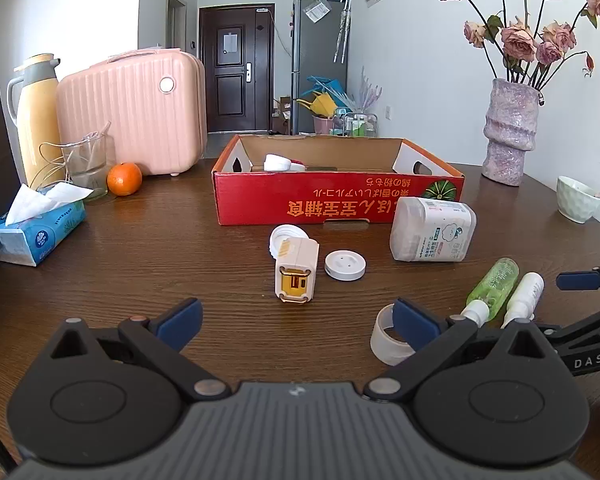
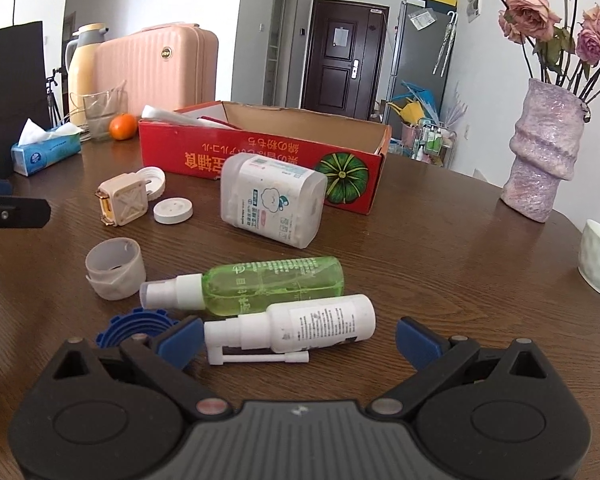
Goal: Organize rigid objects
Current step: 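Move the right gripper back to the table and grasp the white spray bottle, then grasp the clear tape roll with the left gripper while the right gripper holds the spray bottle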
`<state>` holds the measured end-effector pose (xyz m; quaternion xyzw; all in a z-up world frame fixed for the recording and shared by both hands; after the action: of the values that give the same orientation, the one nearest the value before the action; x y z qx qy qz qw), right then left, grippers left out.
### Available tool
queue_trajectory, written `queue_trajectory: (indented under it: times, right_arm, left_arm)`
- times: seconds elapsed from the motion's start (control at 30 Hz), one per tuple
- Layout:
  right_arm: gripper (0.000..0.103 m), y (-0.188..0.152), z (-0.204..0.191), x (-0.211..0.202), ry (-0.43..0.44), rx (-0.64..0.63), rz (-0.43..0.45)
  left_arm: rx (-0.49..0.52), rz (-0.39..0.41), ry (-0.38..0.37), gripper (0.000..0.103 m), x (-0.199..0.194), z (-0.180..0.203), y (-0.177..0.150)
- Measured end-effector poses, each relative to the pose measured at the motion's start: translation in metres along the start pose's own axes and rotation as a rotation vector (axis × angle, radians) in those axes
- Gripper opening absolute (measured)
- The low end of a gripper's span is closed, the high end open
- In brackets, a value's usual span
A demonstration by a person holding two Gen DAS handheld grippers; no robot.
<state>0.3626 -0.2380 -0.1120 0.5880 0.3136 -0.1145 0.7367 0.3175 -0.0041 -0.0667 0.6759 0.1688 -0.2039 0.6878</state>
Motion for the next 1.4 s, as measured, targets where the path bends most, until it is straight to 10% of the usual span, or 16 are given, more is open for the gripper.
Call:
queue_trajectory:
  times: [1.4]
  right_arm:
    - [0.098,0.026,0.025,-0.022,-0.166,0.134,0.185]
  left_arm:
    - [0.003,-0.047,-0.026,0.103,0.016,0.02,-0.007]
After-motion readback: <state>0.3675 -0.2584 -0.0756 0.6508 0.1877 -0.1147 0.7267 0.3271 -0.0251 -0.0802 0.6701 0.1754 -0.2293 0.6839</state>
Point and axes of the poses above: each gripper's, at about its wrist camera, not at the fingertips, and x roughly the way its jaws point, z to its right, y to its top, the point moved 8 cm from there along x, roughly the way its jaws point, and after that the axes turned 2 degrees about -y, right-handed, at the moved point
